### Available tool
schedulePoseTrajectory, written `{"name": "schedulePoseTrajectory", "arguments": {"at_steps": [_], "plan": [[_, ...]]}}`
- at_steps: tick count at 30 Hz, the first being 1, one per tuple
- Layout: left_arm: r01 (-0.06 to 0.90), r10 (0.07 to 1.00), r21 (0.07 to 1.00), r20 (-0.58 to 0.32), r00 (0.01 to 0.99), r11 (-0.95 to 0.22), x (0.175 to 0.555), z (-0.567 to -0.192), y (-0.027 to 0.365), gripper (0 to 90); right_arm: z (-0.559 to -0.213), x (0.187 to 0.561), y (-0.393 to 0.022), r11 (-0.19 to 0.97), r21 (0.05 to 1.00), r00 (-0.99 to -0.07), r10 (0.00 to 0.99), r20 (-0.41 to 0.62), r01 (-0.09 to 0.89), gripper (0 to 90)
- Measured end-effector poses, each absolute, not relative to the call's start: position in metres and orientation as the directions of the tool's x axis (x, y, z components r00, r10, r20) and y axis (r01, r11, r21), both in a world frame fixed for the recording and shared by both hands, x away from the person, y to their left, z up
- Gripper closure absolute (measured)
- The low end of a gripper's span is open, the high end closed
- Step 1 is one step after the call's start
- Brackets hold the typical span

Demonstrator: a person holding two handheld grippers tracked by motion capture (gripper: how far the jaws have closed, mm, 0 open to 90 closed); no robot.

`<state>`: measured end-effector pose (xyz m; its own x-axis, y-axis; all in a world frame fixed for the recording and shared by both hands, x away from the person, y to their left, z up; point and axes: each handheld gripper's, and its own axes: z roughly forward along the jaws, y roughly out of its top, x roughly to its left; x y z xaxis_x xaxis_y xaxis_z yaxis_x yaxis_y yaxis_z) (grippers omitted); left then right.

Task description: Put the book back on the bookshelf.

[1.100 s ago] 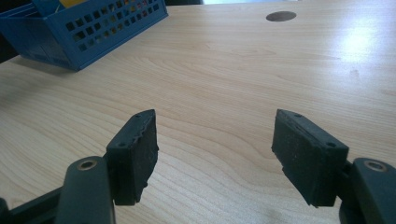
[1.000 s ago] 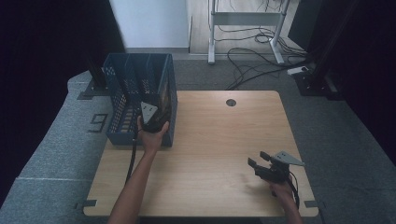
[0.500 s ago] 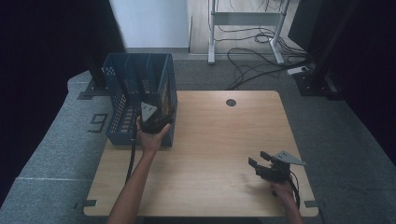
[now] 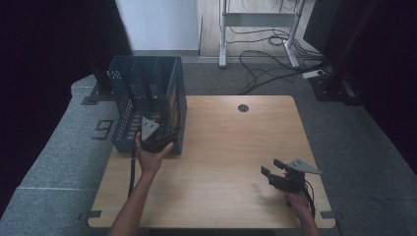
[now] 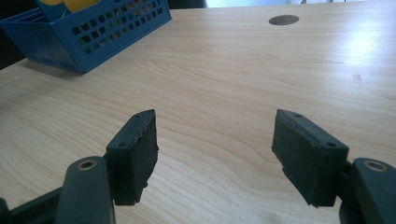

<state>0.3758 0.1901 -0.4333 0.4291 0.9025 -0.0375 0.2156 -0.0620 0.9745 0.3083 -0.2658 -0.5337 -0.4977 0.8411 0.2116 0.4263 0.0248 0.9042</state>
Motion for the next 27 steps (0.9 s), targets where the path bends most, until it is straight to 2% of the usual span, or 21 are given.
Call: {"name": "schedulePoseTrajectory", "arguments": {"at_steps": [17, 27], "plan": [[0.333, 0.812, 0.940, -0.139, 0.567, -0.072, 0.327, -0.468, 0.208, 27.2, -0.538, 0.313, -0.258, 0.058, 0.898, -0.515, 0.835, 0.196, 0.436, 30.2], [0.374, 0.790, 0.923, -0.165, 0.590, -0.087, 0.300, -0.497, 0.215, 27.3, -0.539, 0.313, -0.256, 0.072, 0.893, -0.518, 0.834, 0.191, 0.444, 30.1]]}}
